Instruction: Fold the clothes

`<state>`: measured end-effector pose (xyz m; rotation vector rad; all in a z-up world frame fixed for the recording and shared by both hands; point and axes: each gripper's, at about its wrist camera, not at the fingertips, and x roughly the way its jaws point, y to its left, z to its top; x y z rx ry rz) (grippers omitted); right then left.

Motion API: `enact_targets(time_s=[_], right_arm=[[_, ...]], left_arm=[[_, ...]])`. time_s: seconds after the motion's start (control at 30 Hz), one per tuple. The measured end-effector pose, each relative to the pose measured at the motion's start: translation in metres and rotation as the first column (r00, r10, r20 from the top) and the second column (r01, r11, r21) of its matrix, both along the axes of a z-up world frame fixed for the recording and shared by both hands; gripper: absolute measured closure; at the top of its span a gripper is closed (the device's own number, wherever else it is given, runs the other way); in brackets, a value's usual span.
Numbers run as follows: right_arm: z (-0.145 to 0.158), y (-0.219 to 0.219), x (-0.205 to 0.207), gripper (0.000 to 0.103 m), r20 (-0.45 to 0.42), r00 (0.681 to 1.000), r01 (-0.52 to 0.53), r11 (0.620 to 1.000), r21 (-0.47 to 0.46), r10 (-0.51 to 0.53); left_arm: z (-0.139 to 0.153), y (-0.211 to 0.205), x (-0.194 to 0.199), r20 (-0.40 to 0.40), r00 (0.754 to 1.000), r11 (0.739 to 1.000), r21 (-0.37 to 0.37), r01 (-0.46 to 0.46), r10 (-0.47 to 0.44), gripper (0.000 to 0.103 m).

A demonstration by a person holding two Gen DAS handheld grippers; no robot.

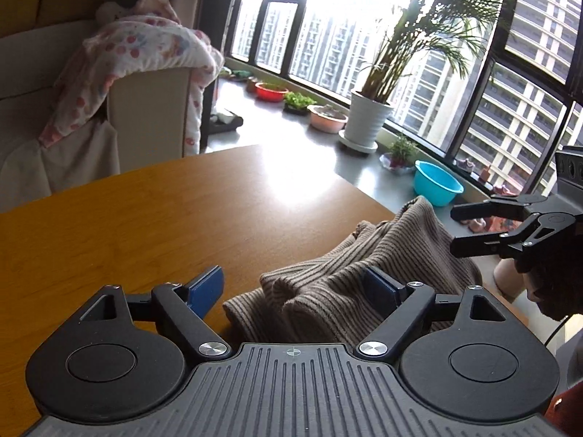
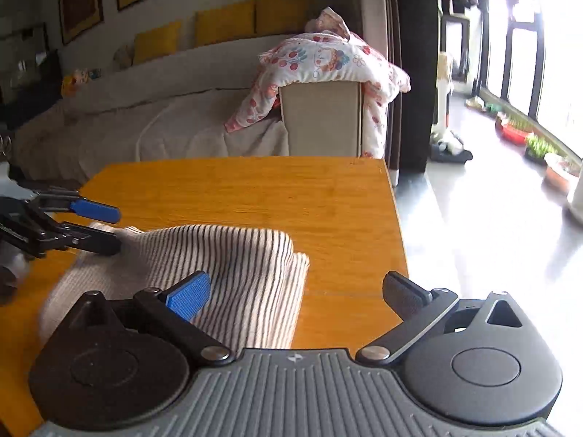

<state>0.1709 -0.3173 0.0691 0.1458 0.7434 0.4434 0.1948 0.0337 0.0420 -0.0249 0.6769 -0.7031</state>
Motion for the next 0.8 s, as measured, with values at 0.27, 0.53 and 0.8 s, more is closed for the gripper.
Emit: enact_targets(time_s=[0.27, 0.53, 0.8], right_arm=[[-0.051, -0.005, -0.033, 0.000, -0.378, 0.924, 0.072, 0.941, 0.331, 0.063], [-0.054, 0.023, -0.003, 0.020, -0.320, 0.944, 0.019, 0.960, 0.281, 0.075], [-0.036, 0.068, 0.043, 0.013, -0.140, 0.987, -0.069, 0.995, 0.076, 0.079]], left_arm=[[-0.032, -0.031, 0.044, -0.137, 0.989, 0.999, -0.019, 0.051, -0.053, 0.005], [-0.049, -0.003, 0.030, -0.221, 0.975, 0.996, -0.085, 0.003, -0.021, 0.010], [-0.051, 0.032, -0.044, -0.258, 0.966, 0.987, -0.152, -0.054, 0.013, 0.011]])
